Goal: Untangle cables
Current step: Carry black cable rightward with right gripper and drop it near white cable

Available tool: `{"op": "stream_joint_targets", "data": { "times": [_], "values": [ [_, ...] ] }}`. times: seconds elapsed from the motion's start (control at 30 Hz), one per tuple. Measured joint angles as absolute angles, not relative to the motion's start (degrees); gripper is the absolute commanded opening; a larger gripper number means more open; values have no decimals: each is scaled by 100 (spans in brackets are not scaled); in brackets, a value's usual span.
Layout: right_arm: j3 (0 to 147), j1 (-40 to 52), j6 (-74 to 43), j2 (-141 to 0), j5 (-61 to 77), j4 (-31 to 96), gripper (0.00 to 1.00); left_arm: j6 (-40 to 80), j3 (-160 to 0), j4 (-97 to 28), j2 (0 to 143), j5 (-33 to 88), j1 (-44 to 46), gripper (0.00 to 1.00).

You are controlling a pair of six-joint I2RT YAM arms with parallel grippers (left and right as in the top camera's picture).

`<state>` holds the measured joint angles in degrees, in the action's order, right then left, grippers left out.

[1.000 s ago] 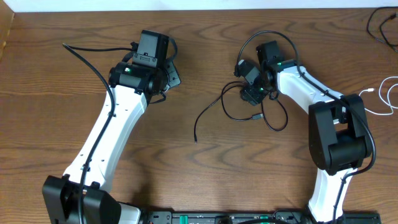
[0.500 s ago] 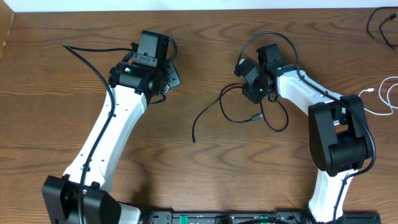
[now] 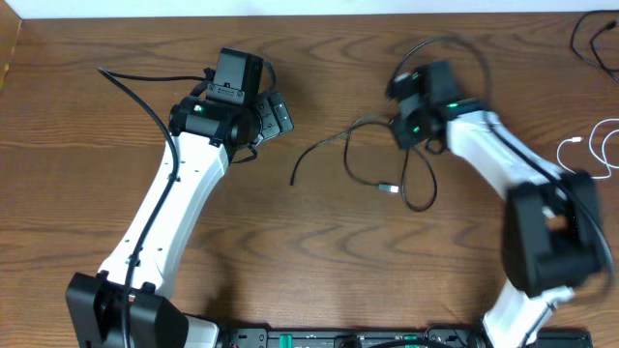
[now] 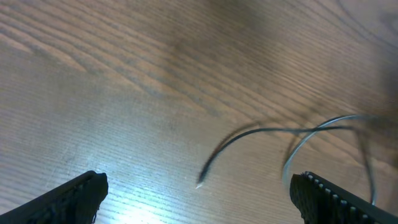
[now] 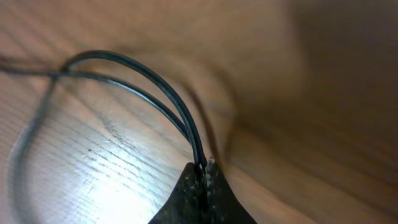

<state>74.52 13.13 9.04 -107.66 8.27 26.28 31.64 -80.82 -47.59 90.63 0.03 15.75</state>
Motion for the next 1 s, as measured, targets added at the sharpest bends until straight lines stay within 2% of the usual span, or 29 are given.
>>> {"op": "stream_joint_targets", "data": {
  "times": [0.13, 0.37, 0.63, 0.77, 1.0],
  "values": [
    [7559, 711, 342, -9336, 794, 2751, 1, 3164, -8082, -4759, 9063, 3, 1575, 99],
    [7728, -1094, -821, -7170, 746, 3192, 1, 3164, -8082, -4762, 9063, 3, 1575, 99],
    [7710, -2904, -2139, -6281, 707, 2622, 1, 3164, -8082, -4757, 9063, 3, 1575, 99],
    [8016, -3273, -2362, -6167, 777, 2515, 1, 3164, -8082, -4759, 9063, 3, 1575, 99],
    [9373, -3599, -2340, -6508, 790, 3144, 1, 3164, -8082, -4759, 9063, 5, 1575, 99]
  ]
}}
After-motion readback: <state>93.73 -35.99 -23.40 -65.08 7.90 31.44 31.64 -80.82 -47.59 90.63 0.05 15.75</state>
